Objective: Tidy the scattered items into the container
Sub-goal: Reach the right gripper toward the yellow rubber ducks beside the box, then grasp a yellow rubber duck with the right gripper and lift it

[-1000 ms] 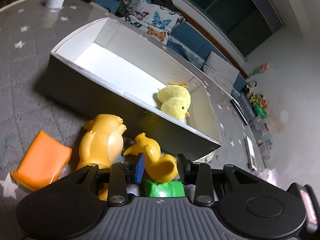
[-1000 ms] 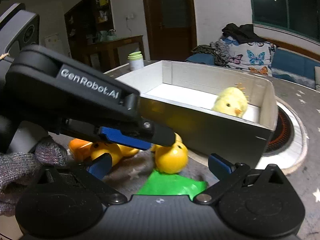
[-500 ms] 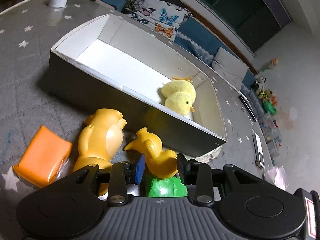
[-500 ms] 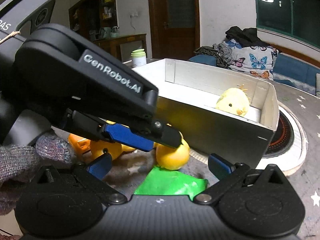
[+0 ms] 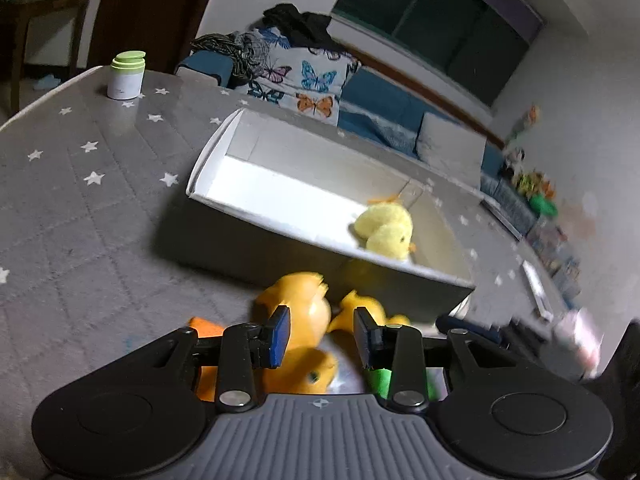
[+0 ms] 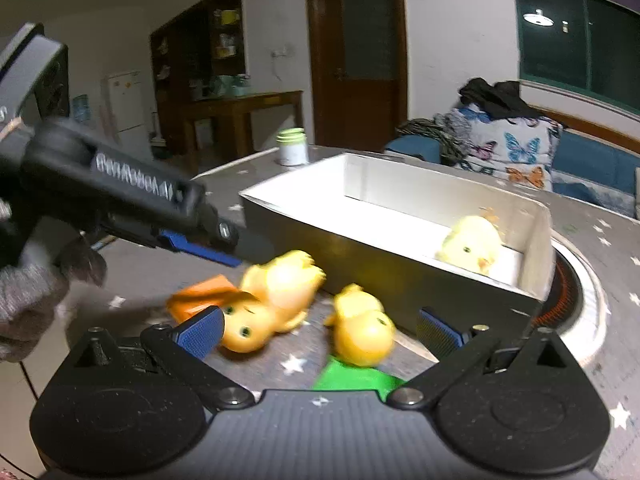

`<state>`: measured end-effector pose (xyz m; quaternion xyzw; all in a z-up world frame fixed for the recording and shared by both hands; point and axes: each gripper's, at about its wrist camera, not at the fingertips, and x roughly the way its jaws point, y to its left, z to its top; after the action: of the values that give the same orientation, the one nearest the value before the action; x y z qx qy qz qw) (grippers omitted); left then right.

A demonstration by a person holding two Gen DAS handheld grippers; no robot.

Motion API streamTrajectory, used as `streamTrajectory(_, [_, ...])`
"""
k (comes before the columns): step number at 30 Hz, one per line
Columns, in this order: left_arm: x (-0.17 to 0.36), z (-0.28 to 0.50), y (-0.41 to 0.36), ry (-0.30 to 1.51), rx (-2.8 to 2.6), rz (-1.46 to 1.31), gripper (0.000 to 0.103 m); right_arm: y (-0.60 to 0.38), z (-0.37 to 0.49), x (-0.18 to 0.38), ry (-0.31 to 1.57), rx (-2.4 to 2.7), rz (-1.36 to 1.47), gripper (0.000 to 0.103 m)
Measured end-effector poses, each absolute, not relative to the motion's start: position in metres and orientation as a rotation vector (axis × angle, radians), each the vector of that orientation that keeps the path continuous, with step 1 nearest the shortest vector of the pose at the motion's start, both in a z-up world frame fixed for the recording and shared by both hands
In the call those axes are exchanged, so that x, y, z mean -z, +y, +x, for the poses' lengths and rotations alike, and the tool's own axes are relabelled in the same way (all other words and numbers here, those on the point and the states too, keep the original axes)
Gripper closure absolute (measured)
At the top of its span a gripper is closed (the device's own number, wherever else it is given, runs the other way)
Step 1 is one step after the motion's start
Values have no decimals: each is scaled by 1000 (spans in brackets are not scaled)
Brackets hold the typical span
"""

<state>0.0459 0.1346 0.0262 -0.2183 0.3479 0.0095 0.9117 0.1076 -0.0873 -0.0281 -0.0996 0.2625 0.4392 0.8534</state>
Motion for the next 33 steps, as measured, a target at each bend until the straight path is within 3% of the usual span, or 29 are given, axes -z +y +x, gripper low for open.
streamTrajectory(23, [-6, 45, 142, 760, 0, -448, 63, -85, 107, 22, 592, -954, -233, 0])
streamTrajectory(33, [-2, 57, 134, 818, 14, -388, 55, -110, 118, 17, 592, -897, -187, 0])
